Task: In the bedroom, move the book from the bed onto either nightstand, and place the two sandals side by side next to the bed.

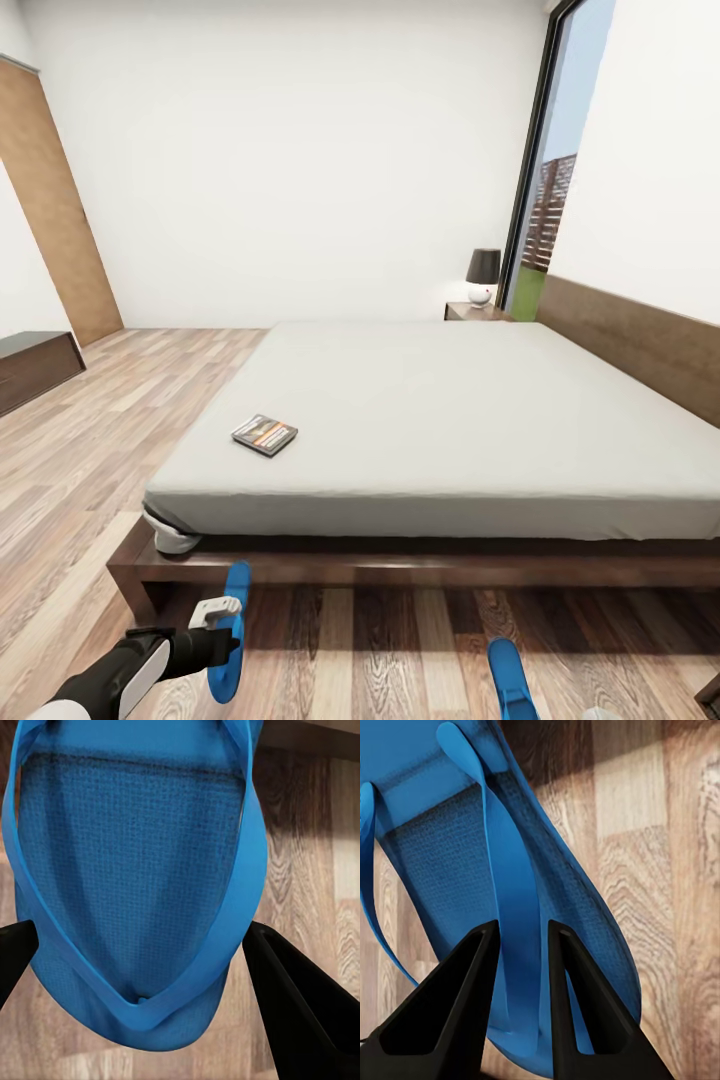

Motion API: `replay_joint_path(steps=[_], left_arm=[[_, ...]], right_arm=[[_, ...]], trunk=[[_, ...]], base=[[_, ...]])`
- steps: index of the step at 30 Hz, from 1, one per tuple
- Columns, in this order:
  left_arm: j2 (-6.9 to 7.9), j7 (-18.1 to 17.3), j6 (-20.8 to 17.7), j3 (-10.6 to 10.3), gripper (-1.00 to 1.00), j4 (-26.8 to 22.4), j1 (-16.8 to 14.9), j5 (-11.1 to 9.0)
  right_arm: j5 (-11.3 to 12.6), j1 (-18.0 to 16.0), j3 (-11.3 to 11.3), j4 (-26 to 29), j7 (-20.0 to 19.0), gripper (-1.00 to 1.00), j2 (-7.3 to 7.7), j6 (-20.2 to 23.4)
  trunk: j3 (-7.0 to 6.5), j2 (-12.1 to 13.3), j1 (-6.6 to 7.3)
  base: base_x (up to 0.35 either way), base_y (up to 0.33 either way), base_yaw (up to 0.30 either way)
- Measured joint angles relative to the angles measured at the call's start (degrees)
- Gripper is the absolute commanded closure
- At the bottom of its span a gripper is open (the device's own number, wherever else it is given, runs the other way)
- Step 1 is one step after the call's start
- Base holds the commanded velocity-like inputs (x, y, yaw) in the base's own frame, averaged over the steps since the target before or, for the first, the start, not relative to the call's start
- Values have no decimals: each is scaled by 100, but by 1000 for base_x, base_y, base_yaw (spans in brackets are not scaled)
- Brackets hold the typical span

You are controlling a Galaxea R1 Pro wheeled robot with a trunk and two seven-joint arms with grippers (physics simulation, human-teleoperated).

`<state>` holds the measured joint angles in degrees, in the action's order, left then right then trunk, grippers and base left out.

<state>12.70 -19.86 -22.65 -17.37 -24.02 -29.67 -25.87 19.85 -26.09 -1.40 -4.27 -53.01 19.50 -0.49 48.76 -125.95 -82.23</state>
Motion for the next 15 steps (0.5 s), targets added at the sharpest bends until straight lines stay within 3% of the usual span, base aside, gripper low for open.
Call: replay_joint_path(steps=[15], left_arm=[[-15,3,9,-5,100,1,8,6]], right_arm=[[0,0,1,0,-2,100,0,1]], trunk=[[269,-602,-330]], base=[[0,0,0]])
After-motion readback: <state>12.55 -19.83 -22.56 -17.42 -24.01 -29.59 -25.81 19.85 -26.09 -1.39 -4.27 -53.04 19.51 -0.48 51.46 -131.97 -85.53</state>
